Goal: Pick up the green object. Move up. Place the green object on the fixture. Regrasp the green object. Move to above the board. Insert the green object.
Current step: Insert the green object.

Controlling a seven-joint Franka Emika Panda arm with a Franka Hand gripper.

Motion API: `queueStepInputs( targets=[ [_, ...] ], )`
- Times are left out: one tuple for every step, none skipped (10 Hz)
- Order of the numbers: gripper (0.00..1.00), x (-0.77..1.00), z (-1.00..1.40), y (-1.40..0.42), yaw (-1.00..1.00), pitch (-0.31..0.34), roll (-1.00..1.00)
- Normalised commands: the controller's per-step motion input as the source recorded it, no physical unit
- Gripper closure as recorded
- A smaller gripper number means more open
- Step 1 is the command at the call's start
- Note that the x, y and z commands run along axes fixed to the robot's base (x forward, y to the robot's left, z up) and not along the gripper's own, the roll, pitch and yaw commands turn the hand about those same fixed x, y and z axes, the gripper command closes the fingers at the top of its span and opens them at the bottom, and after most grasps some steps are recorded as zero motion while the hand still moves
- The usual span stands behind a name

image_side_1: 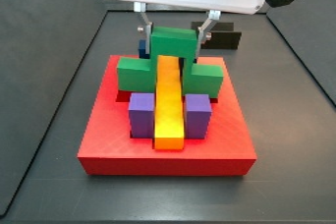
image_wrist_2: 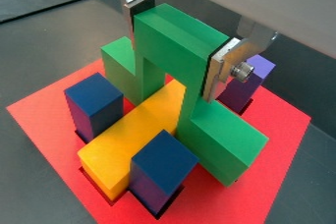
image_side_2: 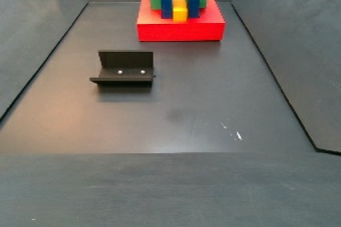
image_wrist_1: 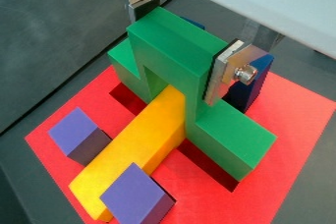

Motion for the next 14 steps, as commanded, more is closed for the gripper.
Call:
queueStepInputs(
  targets=[
    [1.00, -0.08, -0.28, -0.09, -0.02, -0.011, -0.06],
    [1.00, -0.02, -0.19, -0.05, 0.00, -0.001, -0.08],
    [1.00, 0.00, -0.11, 0.00, 0.00, 0.000, -0.12],
    [1.00, 0.08, -0.04, 0.00, 0.00, 0.000, -0.13],
    [1.00, 0.15, 0.00, -0.01, 0.00, 0.000, -0.15],
    [1.00, 0.19, 0.00, -0.05, 0.00, 0.000, -0.15],
    [1.00, 0.17, 0.00, -0.04, 0.00, 0.000, -0.15],
    [1.00, 0.01, 0.00, 0.00, 0.00, 0.000, -0.11],
    [1.00, 0.00, 0.00, 0.00, 0.00, 0.000, -0.13],
    [1.00, 0.00, 0.02, 0.00, 0.00, 0.000, -0.14],
    [1.00, -0.07, 0.00, -0.01, 0.00, 0.000, -0.02],
    [1.00, -0.35, -0.13, 0.00, -0.05, 0.000, 0.00],
    [1.00, -0.35, -0.05, 0.00, -0.09, 0.000, -0.04],
    [1.00, -0.16, 0.00, 0.00, 0.00, -0.031, -0.06]
  ],
)
